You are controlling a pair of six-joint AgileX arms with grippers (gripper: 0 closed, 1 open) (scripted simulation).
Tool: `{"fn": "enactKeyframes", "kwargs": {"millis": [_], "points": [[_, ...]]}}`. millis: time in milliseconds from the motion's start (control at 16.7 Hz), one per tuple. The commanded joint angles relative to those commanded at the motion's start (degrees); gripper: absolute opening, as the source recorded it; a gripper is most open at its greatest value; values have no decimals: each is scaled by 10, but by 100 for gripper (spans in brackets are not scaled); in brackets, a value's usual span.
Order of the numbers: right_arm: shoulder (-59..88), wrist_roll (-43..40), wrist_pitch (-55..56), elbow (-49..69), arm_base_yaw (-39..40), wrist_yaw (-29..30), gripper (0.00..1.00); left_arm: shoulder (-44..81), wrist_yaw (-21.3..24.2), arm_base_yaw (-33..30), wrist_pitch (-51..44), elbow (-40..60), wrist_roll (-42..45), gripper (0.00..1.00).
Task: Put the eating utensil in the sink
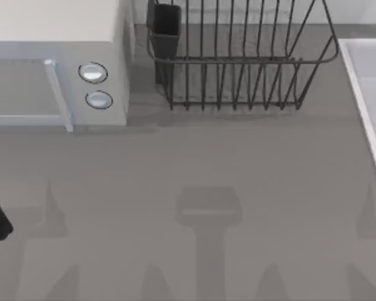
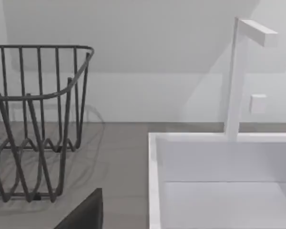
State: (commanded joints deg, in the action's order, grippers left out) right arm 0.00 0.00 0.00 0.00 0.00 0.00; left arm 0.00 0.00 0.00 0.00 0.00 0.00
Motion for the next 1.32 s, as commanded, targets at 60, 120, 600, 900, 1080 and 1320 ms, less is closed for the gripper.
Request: {"fn": "enactKeyframes", "kwargs": {"millis": [60,120,600,900,1080,1320], "points": [[0,0,0,0,0,0,100,0,0,0,0,0,0,100],[1,1,-1,1,0,0,100,0,0,0,0,0,0,100],[219,161,-200,149,-20,-2,100,0,0,0,0,0,0,100],[471,319,-407,286,-40,-3,100,0,0,0,0,0,0,100],[593,402,-511,360,-51,-2,100,0,0,0,0,0,0,100],[697,478,-605,432,-61,-2,100,0,0,0,0,0,0,100]]}}
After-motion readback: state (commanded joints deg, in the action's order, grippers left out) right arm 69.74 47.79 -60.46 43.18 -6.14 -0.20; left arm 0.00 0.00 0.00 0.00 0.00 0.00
